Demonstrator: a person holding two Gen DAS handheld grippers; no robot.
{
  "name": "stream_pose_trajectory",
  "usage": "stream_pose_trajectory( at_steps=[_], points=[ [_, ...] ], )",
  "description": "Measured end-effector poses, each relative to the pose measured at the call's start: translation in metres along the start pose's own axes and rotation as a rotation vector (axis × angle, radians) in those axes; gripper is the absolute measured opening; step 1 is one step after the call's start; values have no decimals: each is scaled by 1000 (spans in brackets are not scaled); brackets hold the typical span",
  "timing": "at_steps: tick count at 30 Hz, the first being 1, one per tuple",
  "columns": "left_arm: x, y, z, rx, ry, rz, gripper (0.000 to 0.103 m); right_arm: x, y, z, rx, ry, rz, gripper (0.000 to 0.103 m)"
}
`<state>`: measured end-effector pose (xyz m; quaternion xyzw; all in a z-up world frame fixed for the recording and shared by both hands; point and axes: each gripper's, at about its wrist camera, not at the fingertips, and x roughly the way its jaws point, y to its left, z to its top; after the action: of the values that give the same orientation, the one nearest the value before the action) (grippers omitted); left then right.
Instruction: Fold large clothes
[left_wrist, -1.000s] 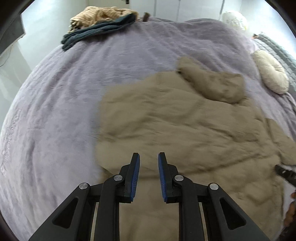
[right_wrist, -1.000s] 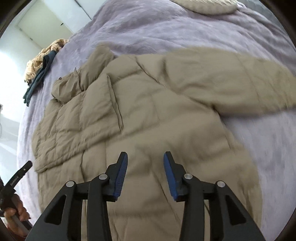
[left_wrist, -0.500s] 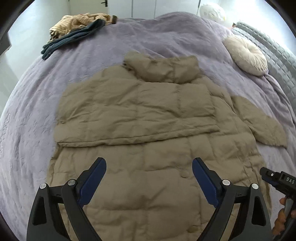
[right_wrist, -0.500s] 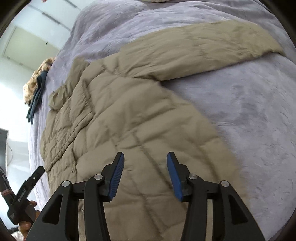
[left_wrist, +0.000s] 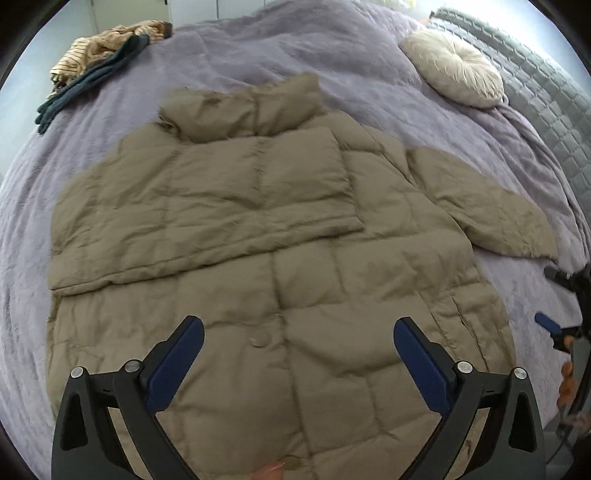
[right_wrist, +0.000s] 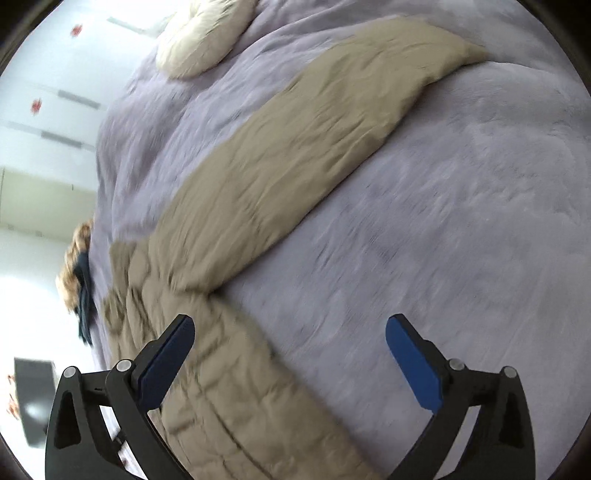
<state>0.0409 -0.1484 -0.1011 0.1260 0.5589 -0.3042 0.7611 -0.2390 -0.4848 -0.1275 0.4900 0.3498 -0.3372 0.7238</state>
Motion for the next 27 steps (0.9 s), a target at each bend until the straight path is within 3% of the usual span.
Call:
stream_pose_trajectory(
  at_steps=[4, 7, 10, 17, 23, 25, 26, 27],
  points=[
    [4, -8, 3, -2, -6, 49, 103, -8, -13, 20, 14, -121, -80, 103],
    [9, -9, 5, -9, 9, 62, 103, -7, -20, 39, 21, -125, -92, 103],
    [15, -11, 6, -11, 37, 54, 103, 6, -38, 63, 116, -65, -28, 103],
    [17, -10, 10, -63, 56, 42, 103, 22, -61, 106, 257, -114, 106, 103],
    [13, -11, 15, -61, 26, 53, 103, 44, -69, 138, 402, -123, 273, 101],
    [13, -9, 17, -69, 25, 48, 103, 52, -70, 142, 458, -109, 313, 94],
    [13, -8, 18, -74, 25, 47, 103, 55, -70, 144, 474, -103, 317, 77],
    [14, -7, 19, -79, 26, 46, 103, 60, -70, 145, 498, -84, 313, 68]
  ],
)
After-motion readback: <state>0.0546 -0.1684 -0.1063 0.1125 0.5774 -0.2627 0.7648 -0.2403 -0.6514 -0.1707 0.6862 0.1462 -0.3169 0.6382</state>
